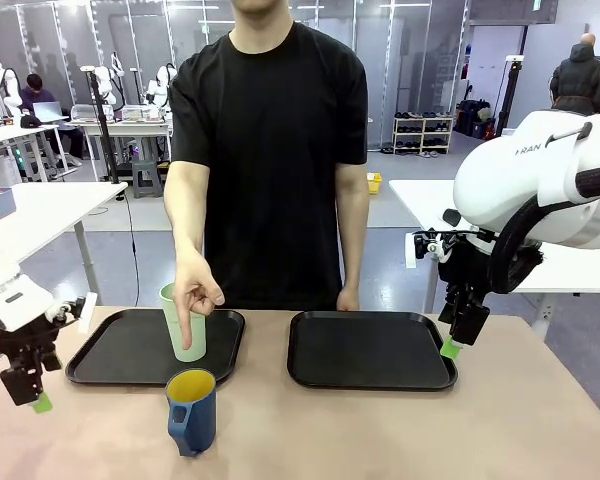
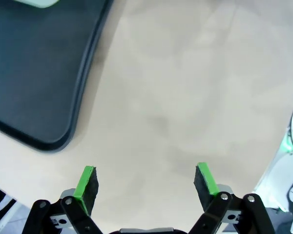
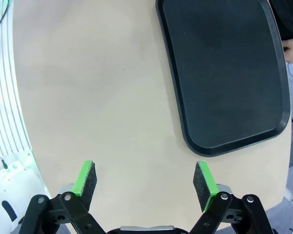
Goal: Sort and store the cups by type.
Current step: Pick up the Handle plastic cup and place it into the empty Flat Tray.
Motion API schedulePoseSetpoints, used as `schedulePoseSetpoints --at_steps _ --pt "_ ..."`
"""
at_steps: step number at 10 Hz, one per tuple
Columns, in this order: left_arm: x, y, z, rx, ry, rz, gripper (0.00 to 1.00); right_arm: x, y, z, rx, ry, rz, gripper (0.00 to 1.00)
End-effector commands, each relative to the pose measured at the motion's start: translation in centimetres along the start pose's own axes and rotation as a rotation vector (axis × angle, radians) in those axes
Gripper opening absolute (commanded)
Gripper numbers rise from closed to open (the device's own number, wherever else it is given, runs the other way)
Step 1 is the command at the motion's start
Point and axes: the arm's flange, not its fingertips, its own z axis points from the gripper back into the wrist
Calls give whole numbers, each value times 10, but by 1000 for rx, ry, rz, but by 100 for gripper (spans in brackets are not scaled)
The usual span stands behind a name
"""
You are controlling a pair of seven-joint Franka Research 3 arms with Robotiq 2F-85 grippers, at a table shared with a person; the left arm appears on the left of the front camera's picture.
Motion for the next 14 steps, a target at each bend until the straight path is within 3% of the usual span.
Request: schedulePoseSetpoints --at_steps 1,3,7,10,14 --pt "8 -13 -16 -23 -105 -77 100 -1 3 -2 -12 -7 -14 100" --pt "10 -29 -26 33 -193 -146 100 -1 3 -2 -12 -7 -14 100" --pt "-2 -46 -47 91 -493 -310 100 -1 3 -2 -12 -7 -14 100" --pt "-31 -56 -68 -12 -728 -295 100 -1 3 -2 -12 -7 -14 100" --pt "-42 -58 -94 -118 -952 -280 100 -1 3 -2 -12 -7 -14 100"
